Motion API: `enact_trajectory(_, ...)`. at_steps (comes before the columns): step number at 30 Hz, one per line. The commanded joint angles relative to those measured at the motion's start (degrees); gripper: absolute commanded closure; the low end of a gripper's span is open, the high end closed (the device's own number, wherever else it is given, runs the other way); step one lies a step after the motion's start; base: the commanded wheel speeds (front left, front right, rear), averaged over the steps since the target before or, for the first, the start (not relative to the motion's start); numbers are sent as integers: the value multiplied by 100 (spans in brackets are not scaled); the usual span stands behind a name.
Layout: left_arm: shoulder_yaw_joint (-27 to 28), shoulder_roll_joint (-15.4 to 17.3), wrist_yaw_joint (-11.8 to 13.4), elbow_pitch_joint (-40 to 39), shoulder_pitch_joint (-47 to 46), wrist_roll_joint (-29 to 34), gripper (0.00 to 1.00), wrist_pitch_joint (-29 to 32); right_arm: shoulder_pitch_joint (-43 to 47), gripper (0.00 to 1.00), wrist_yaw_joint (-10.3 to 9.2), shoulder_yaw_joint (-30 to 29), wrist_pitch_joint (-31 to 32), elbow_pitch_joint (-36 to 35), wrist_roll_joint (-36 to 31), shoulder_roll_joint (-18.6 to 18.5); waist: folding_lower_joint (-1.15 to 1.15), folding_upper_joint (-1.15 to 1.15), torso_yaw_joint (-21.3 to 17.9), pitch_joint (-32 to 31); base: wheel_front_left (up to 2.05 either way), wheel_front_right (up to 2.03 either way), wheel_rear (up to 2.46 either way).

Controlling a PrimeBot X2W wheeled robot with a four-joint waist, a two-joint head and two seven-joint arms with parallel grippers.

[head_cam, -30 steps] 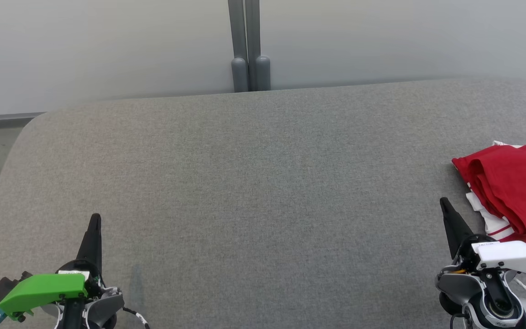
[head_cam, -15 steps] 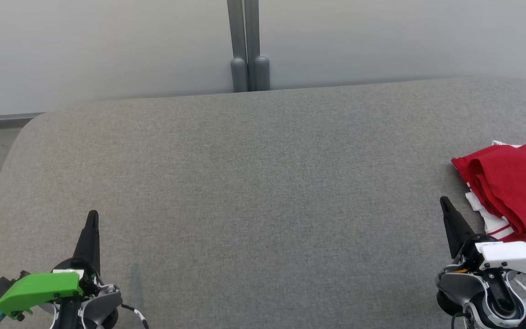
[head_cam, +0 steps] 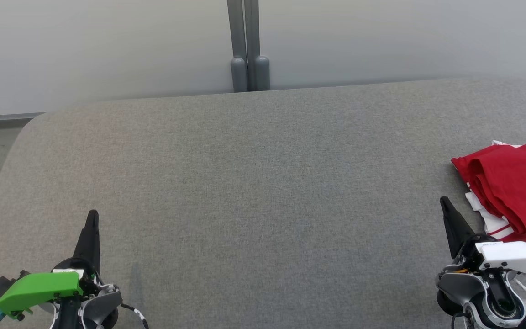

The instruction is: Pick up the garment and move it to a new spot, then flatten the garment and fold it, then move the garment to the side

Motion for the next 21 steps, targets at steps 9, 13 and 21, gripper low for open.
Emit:
enact_trajectory(9,17,37,-26,-14,-71,-4,100,21,56,100,4,-9,22,-32,39,-24,0,0,0,0,0,0,0)
enact_trajectory(13,17,37,-26,-14,-71,-4,100,21,56,100,4,-9,21,-33,39,-24,0,0,0,0,0,0,0)
enact_trajectory(21,17,37,-26,-14,-71,-4,100,21,56,100,4,-9,21,-33,39,-24,0,0,0,0,0,0,0)
